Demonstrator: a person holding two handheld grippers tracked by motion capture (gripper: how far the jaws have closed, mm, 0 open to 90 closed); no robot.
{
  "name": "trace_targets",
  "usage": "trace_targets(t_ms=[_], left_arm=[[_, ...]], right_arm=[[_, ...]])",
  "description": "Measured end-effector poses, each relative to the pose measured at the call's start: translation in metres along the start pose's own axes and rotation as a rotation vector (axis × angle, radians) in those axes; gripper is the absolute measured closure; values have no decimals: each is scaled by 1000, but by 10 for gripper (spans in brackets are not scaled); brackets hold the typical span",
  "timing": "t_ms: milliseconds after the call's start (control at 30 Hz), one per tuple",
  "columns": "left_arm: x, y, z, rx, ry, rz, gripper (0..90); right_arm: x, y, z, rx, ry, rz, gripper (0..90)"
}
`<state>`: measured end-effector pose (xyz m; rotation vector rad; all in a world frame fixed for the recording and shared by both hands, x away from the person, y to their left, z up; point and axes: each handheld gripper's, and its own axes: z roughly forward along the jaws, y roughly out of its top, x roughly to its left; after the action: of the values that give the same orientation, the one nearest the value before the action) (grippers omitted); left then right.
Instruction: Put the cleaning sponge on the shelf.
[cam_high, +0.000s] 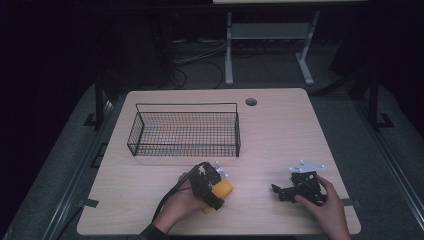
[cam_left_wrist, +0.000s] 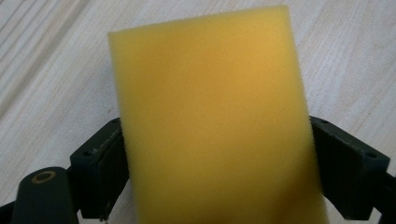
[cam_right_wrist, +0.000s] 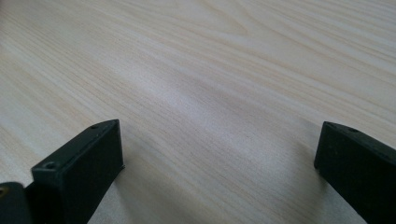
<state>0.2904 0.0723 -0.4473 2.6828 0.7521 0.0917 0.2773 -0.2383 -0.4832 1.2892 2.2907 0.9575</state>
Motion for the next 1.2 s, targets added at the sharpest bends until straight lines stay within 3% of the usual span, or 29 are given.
trace_targets(t_ms=[767, 1200], left_arm=[[2, -3, -7, -17, -14, 4, 207], [8, -6, -24, -47, -12, -9, 209]], right_arm=[[0, 0, 0, 1, 0, 0, 4], [0, 0, 0, 1, 0, 0, 4]])
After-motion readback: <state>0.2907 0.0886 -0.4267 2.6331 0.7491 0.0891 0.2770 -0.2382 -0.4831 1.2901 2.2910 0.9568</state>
